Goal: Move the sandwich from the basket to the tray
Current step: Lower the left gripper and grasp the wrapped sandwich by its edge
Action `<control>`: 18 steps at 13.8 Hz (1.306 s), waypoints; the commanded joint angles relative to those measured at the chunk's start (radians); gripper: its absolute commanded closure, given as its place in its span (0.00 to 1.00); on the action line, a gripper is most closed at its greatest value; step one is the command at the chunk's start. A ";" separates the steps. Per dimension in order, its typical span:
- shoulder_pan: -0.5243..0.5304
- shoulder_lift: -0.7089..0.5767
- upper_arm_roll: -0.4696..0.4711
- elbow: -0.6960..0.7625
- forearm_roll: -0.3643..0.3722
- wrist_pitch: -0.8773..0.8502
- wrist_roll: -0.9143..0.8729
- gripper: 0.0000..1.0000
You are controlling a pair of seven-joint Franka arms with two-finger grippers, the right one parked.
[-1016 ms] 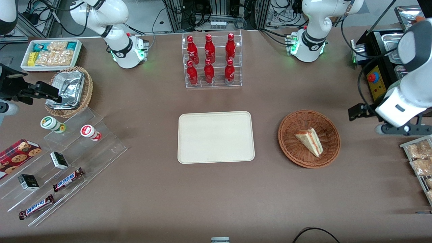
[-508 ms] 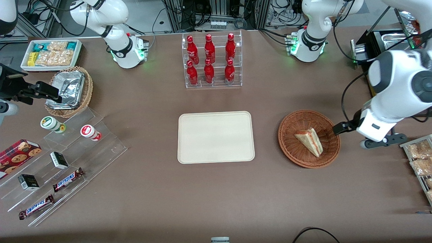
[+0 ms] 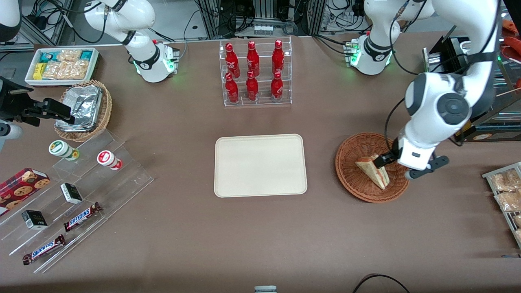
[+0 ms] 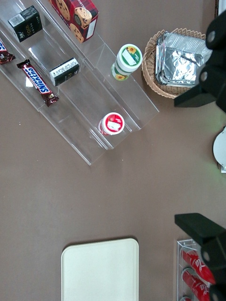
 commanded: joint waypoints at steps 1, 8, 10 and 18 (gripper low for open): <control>0.000 -0.009 0.005 -0.091 -0.006 0.119 -0.049 0.00; -0.017 0.115 0.005 -0.099 -0.004 0.198 -0.070 0.00; -0.019 0.143 0.005 -0.100 -0.003 0.204 -0.071 0.01; -0.020 0.106 0.003 -0.001 0.000 0.032 -0.061 0.88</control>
